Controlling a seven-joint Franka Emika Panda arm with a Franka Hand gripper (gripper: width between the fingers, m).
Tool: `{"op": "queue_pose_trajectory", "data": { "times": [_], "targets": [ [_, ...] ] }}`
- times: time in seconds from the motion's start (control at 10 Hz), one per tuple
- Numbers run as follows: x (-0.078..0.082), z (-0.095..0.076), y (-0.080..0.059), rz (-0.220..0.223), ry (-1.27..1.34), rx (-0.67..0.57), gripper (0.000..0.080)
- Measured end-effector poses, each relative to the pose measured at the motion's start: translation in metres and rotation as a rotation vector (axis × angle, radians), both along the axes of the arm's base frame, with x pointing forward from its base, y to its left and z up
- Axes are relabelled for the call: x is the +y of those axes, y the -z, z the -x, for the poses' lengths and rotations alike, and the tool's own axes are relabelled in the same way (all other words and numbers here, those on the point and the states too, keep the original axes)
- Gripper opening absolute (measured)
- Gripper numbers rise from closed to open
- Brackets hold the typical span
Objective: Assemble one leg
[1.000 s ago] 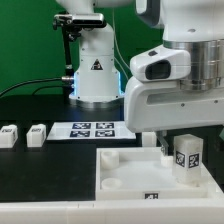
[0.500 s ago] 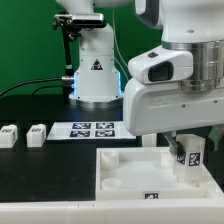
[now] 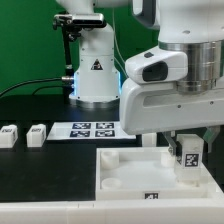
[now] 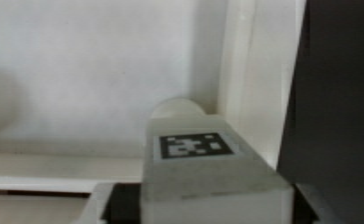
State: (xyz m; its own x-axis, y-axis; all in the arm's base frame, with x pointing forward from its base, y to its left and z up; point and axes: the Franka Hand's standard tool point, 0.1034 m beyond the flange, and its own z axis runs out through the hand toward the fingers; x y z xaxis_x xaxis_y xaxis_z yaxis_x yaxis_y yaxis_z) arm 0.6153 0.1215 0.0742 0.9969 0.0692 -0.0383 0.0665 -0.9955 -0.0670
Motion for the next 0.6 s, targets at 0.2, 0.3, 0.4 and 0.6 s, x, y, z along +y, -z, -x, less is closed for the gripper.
{"op": "queue_pose_trajectory", "data": {
  "times": [0.2, 0.3, 0.4, 0.6],
  "targets": [
    [0.0004, 0.0004, 0.0006, 0.003, 0.287, 0.022, 0.0296],
    [0.0005, 0.0006, 0.0008, 0.007, 0.367, 0.028, 0.0297],
    [-0.0009, 0.0007, 0.0020, 0.001, 0.500, 0.043, 0.0297],
    [-0.0071, -0.0013, 0.0055, -0.008, 0.738, 0.071, 0.0296]
  ]
}}
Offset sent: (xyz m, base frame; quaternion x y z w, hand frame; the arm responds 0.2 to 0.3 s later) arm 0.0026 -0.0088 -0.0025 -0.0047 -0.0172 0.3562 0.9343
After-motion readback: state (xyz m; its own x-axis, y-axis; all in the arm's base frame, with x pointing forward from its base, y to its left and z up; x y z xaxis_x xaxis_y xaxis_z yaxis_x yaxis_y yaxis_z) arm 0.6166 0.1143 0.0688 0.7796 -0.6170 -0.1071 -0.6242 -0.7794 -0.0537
